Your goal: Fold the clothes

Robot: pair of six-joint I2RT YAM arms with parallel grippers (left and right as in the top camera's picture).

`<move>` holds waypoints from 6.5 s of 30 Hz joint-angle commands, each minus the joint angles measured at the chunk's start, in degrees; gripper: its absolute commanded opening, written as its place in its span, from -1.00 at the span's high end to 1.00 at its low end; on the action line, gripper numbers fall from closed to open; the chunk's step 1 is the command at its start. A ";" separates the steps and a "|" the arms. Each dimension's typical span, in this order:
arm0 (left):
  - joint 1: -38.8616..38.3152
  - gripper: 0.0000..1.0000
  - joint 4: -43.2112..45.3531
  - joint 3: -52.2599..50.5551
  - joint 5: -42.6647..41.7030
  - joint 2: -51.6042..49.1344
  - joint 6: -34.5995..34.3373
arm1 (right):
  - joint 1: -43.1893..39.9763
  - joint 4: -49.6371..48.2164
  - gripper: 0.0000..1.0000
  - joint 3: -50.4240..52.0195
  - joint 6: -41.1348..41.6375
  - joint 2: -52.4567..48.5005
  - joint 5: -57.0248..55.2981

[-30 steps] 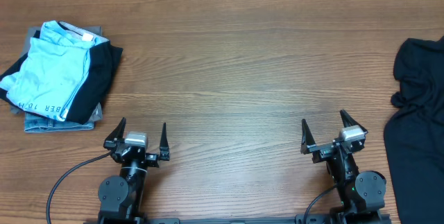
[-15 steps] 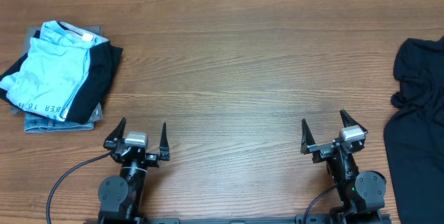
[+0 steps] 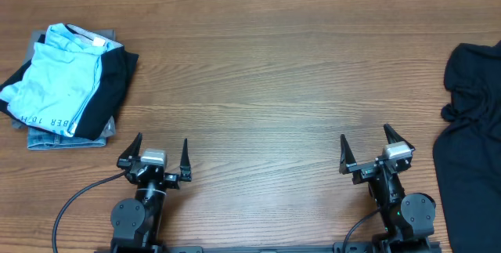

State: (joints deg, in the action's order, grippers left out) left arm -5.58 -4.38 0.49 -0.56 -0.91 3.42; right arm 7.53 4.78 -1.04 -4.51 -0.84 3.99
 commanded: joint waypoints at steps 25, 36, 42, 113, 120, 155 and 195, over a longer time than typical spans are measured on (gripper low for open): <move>0.31 -1.00 -0.04 -0.22 0.76 0.52 1.11 | -0.22 -0.17 -1.00 0.57 -0.22 0.52 -0.74; 0.31 -1.00 -0.04 -0.22 0.76 0.52 1.11 | -0.22 -0.17 -1.00 0.57 -0.22 0.52 -0.74; 0.31 -1.00 -0.04 -0.22 0.76 0.52 1.11 | -0.22 -0.15 -1.00 0.57 -0.22 0.52 -0.74; 0.31 -1.00 -0.04 -0.22 0.76 0.52 1.11 | -0.24 53.83 -1.00 -85.59 9.05 -55.04 -3.89; 0.31 -1.00 -0.04 -0.22 0.76 0.52 1.11 | -7.04 85.35 -1.00 -124.96 9.03 -87.03 -8.66; 0.31 -1.00 -0.04 -0.22 0.76 0.52 1.11 | -41.59 83.43 -0.21 -135.45 10.08 -138.20 -2.36; 0.31 -1.00 -0.04 -0.22 0.76 0.52 1.11 | -32.70 83.60 0.92 -137.04 10.23 -135.69 4.52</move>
State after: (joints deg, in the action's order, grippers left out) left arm -5.58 -4.43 0.47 -0.14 -0.86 3.42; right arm -30.46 86.24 -130.93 5.78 -141.23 1.39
